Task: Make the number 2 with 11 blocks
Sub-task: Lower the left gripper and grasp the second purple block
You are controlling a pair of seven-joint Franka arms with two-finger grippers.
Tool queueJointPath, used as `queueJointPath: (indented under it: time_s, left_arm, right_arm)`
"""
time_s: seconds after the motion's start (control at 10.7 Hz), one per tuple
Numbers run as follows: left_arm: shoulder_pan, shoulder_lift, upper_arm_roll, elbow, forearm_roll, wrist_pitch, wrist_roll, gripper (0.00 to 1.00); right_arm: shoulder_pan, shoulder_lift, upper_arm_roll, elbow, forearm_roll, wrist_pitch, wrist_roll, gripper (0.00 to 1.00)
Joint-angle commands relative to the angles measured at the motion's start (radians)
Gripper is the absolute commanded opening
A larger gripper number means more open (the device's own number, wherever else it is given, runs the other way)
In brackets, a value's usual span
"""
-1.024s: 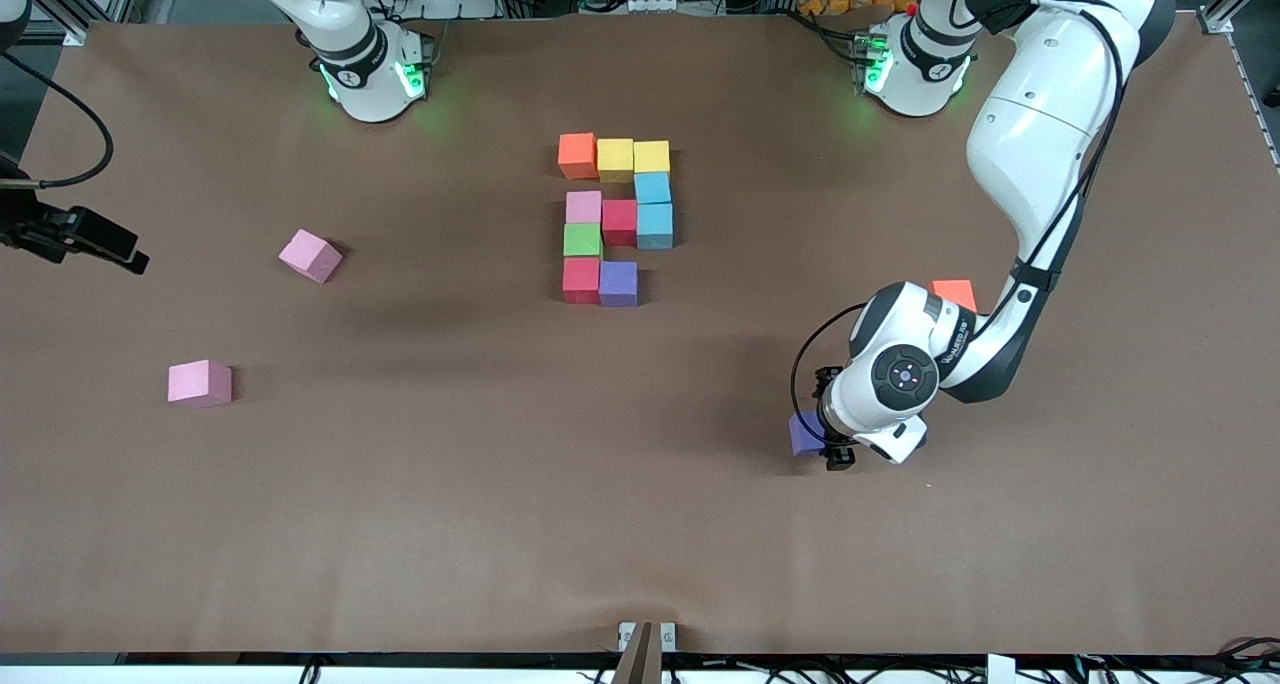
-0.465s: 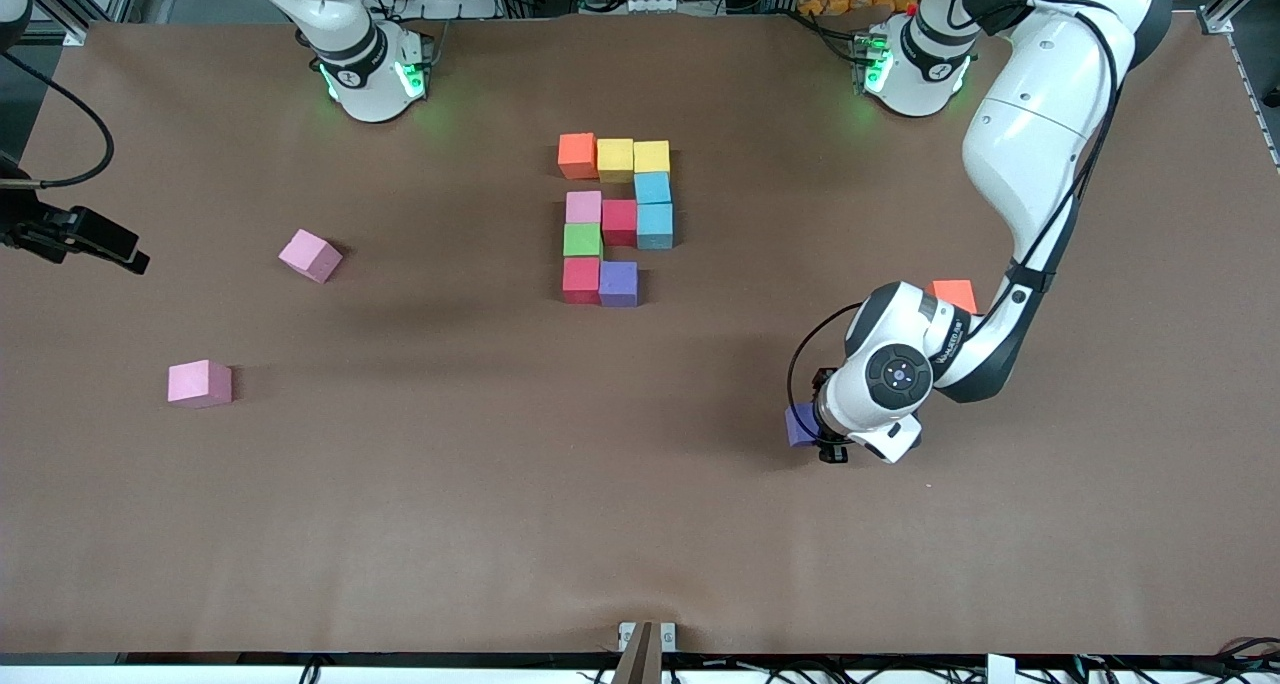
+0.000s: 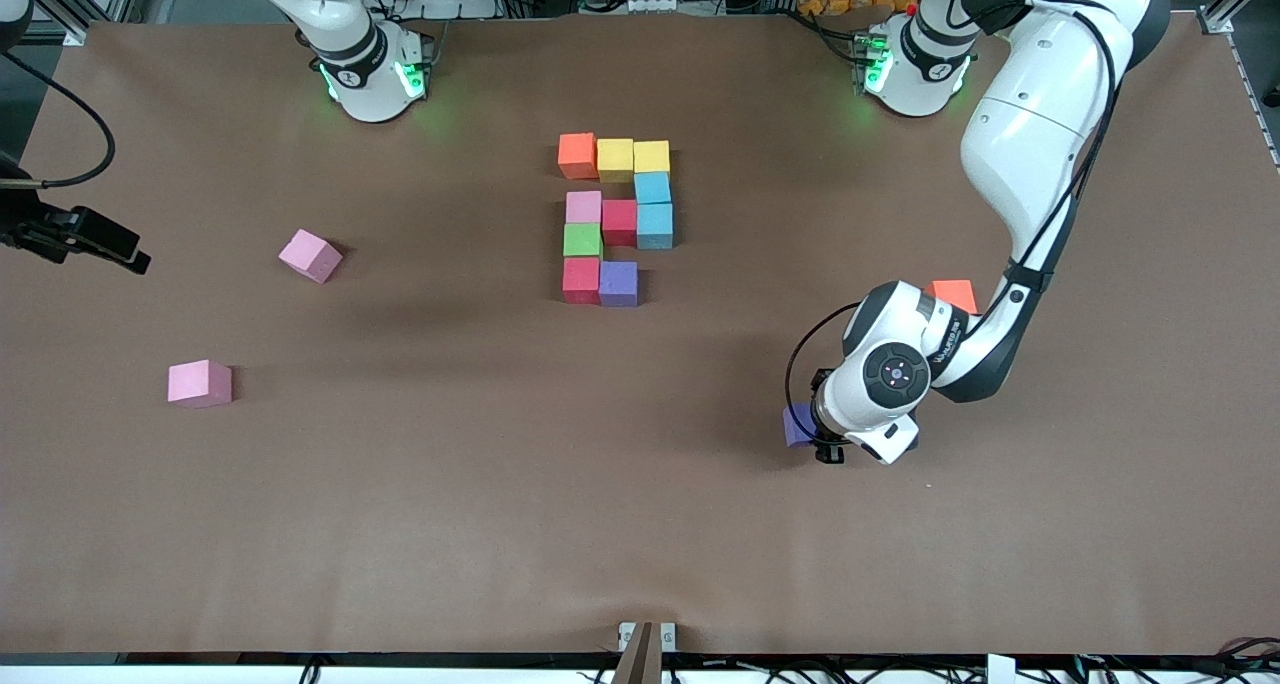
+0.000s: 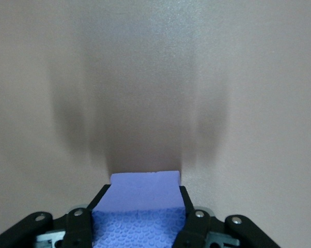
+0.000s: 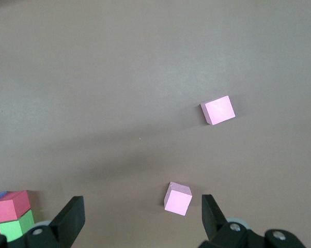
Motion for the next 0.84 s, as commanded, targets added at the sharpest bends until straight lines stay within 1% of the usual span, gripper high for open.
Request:
queueJointPath:
  time_s: [0.0, 0.19, 0.28, 0.47, 0.74]
  left_arm:
    - [-0.011, -0.027, -0.010, -0.008, 0.023, -0.003, 0.003, 0.00]
    - [-0.035, -0.050, -0.013, -0.032, 0.021, -0.012, -0.008, 0.00]
    - [-0.037, -0.081, -0.022, -0.075, 0.023, -0.012, -0.031, 0.00]
    - [-0.061, -0.108, -0.033, -0.118, 0.021, -0.012, -0.043, 0.00]
    - [-0.072, -0.144, -0.093, -0.204, 0.024, -0.001, -0.118, 0.00]
  right_arm:
    - [0.009, 0.005, -0.003, 0.016, -0.010, -0.006, 0.006, 1.00]
    - [0.009, 0.005, -0.003, 0.015, -0.010, -0.006, 0.006, 1.00]
    - [0.009, 0.005, -0.003, 0.015, -0.010, -0.006, 0.006, 1.00]
    - [0.009, 0.005, -0.003, 0.016, -0.010, -0.005, 0.006, 1.00]
    - [0.009, 0.005, -0.003, 0.015, -0.010, -0.005, 0.006, 1.00]
